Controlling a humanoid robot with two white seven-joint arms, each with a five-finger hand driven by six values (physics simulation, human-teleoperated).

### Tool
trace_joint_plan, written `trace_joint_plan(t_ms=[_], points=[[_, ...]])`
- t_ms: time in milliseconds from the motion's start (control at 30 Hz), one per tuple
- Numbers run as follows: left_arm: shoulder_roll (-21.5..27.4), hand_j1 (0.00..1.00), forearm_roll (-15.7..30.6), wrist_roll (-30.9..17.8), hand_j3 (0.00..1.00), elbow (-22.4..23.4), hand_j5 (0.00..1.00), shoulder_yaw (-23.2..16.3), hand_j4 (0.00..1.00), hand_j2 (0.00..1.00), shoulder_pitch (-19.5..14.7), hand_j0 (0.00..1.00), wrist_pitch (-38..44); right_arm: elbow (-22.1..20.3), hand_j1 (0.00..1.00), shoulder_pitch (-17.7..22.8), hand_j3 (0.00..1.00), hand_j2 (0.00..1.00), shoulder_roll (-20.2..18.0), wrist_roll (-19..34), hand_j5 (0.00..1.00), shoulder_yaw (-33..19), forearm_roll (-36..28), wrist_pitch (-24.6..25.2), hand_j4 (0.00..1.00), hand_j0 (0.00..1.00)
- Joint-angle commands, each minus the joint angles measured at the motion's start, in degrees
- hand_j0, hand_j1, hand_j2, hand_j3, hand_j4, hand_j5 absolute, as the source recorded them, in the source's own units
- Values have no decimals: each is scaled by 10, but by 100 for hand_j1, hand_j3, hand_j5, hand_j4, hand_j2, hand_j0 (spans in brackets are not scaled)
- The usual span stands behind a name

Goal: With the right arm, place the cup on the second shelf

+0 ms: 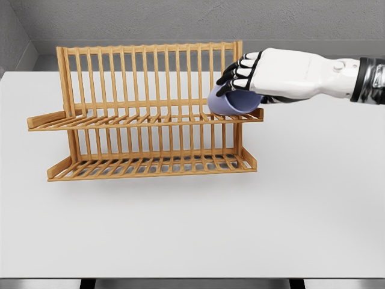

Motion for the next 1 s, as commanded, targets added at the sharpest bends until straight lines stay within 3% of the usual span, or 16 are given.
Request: trace_joint_plan(t_ms=[0,233,367,467,533,600,633,700,833,967], points=[[0,100,0,0,100,0,100,-1,100,100,0,100,0,0,98,0,98,98,0,1,98,1,-2,0,98,98],[0,100,0,0,100,0,100,0,100,100,0,100,0,0,99,-1,99,99,1,1,99,1,-2,-1,99,99],[0,100,0,0,100,0,100,0,100,100,0,100,0,0,100,-23,100,100,-6,1,100,-15,-1,-2,100,100],[0,100,0,0,100,0,100,0,100,100,0,100,0,0,100,-11,100,100,-47,1,100,-126,-2,-12,100,100],[0,100,0,0,100,0,100,0,100,100,0,100,0,1,100,24,100,100,-79,1,100,-156,-2,-12,100,100],[0,100,0,0,100,0,100,0,100,100,0,100,0,10,100,102,100,100,-81,1,100,-208,-2,-12,100,100],[0,100,0,0,100,0,100,0,100,100,0,100,0,10,100,146,100,100,-74,1,100,-238,-2,-12,100,100],[0,100,0,0,100,0,100,0,100,100,0,100,0,8,100,217,100,100,-2,1,100,-332,-1,-12,100,100],[0,100,0,0,100,0,100,0,100,100,0,100,0,8,100,238,100,100,41,1,100,-342,1,-12,100,100],[0,100,0,0,100,0,100,-1,100,100,0,100,0,9,100,238,100,100,46,1,100,-340,3,-12,100,100]])
